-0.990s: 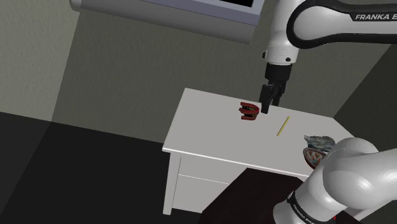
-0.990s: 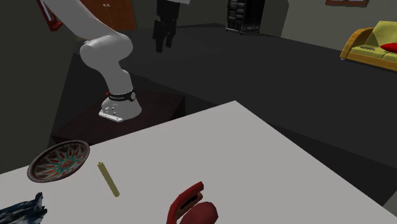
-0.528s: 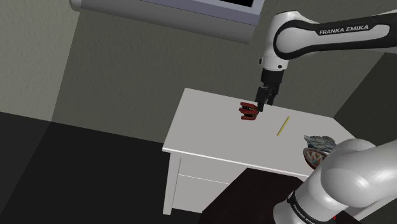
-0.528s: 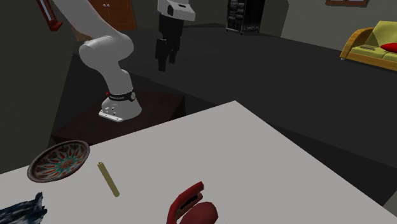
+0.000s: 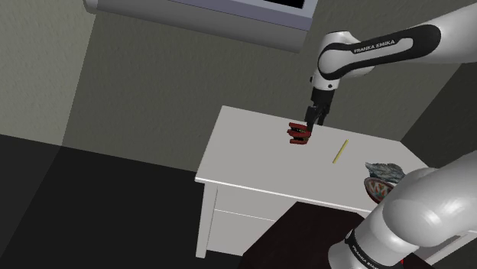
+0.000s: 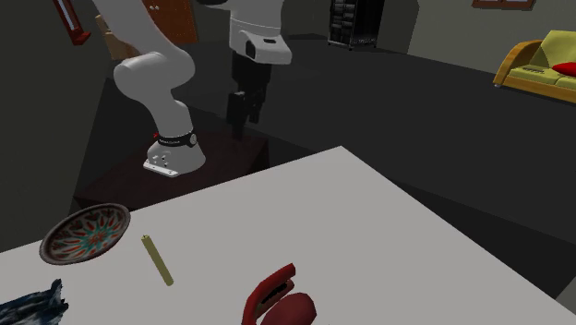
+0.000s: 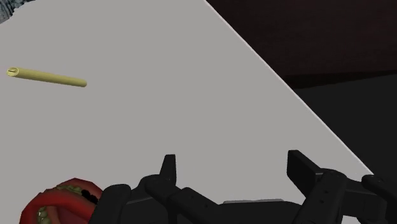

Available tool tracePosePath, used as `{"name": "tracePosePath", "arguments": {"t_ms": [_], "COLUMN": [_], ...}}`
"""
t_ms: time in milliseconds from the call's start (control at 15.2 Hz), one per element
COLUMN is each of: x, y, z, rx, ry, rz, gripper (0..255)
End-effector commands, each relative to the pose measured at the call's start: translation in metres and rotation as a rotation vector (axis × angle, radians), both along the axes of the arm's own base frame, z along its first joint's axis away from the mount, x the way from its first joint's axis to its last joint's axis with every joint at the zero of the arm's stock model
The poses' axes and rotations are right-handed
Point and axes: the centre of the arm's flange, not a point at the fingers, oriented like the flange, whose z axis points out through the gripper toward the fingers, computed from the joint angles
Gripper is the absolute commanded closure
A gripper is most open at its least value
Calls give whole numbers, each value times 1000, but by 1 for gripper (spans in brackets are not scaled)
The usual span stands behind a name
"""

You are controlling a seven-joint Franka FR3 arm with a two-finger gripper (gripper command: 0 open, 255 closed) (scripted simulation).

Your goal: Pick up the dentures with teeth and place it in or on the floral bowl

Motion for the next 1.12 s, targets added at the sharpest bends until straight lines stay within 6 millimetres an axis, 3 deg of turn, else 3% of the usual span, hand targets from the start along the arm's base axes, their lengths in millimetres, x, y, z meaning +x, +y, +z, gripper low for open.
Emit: {"name": "tracePosePath", "arguments": {"t_ms": [0,1056], "x": [9,85], "y": [-20,-196], "z": [-12,-96], "rx": [-1,-2], "ry": [-7,-52], "rz": [-2,-24], "gripper": [0,0]}}
